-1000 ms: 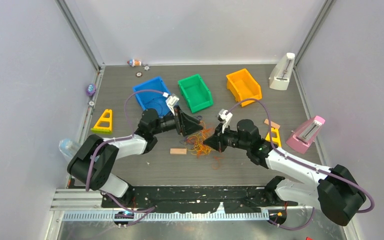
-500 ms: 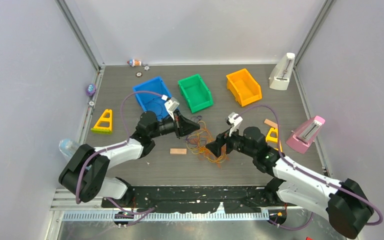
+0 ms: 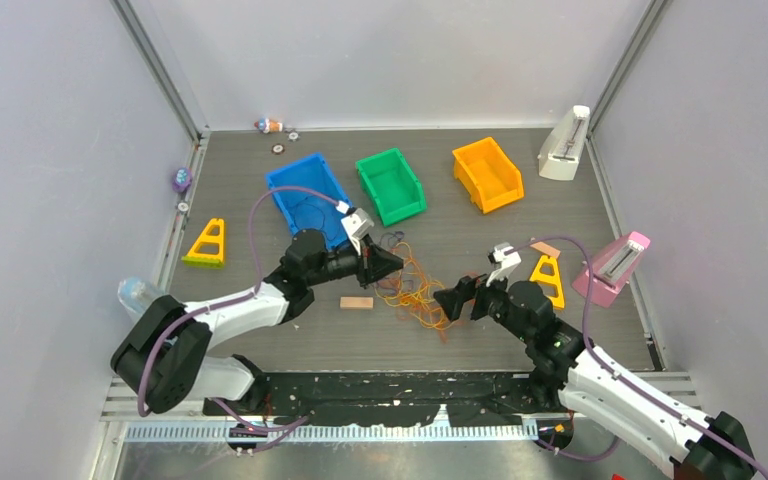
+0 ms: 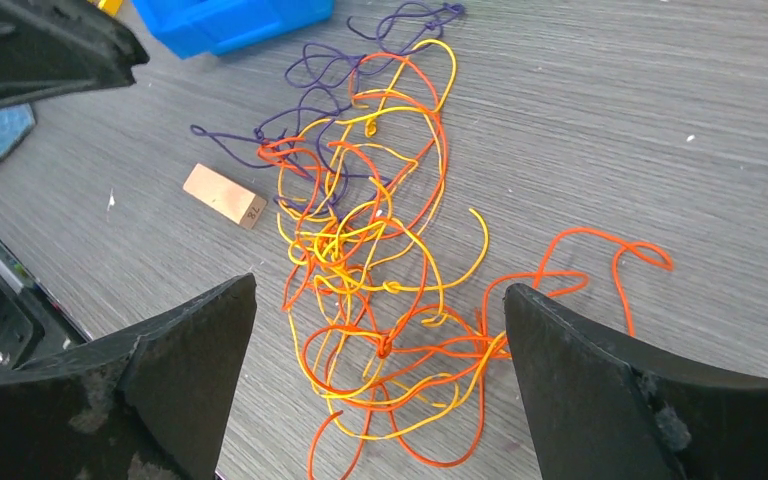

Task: Untangle the cables
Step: Untie the cable.

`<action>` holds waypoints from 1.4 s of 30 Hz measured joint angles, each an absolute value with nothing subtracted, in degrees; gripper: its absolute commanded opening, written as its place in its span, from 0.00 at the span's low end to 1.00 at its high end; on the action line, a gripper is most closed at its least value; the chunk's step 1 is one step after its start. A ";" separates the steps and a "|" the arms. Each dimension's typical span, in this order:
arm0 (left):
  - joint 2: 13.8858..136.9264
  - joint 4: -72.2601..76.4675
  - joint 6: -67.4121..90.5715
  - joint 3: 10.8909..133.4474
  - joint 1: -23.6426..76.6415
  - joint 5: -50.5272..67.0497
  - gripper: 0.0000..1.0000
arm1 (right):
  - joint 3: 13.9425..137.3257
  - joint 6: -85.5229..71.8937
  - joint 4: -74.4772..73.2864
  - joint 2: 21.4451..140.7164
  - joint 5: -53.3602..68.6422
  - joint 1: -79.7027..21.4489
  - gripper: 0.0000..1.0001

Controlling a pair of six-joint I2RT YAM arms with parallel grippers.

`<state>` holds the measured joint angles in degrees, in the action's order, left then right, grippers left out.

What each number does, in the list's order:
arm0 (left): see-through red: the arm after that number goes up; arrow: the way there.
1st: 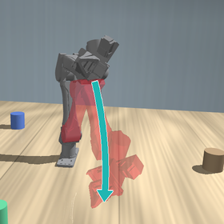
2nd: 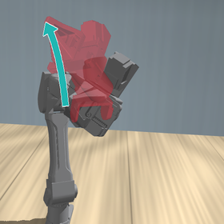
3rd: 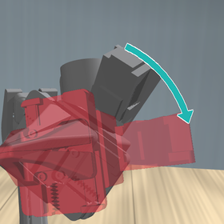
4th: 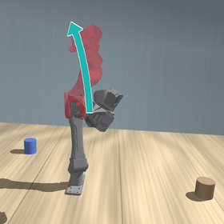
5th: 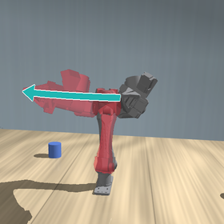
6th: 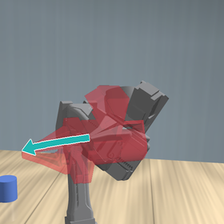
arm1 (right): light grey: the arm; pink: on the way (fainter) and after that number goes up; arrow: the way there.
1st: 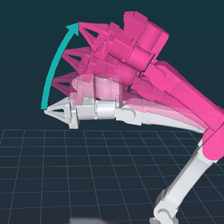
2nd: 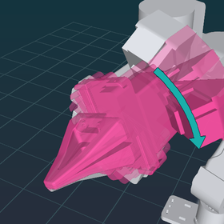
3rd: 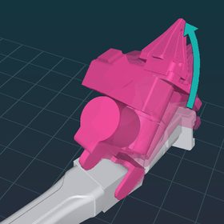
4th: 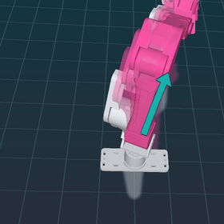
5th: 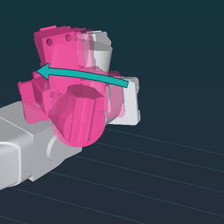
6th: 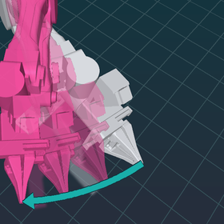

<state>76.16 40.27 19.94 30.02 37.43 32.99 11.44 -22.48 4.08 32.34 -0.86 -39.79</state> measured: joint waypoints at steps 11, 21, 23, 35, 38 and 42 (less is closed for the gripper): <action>73.34 29.61 10.55 31.00 42.41 27.35 0.00 | 10.72 -26.39 0.30 33.61 -6.79 -39.79 0.95; 72.42 26.20 7.81 31.90 44.64 25.54 0.00 | 10.07 -25.74 6.66 40.99 -3.79 -39.81 0.95; 71.07 26.55 7.90 31.88 44.64 25.50 0.00 | 9.74 -25.85 9.39 41.98 -2.83 -39.81 0.95; 62.15 19.90 14.00 33.50 44.69 20.08 0.00 | 9.52 -23.97 15.44 41.60 -1.85 -39.81 0.95; 62.17 16.36 15.97 37.21 44.77 19.44 0.00 | 9.52 -23.33 16.73 39.90 -1.83 -39.81 0.95; 62.30 12.16 17.43 42.61 44.97 18.55 0.00 | 9.52 -21.78 18.11 38.59 -2.13 -39.81 0.95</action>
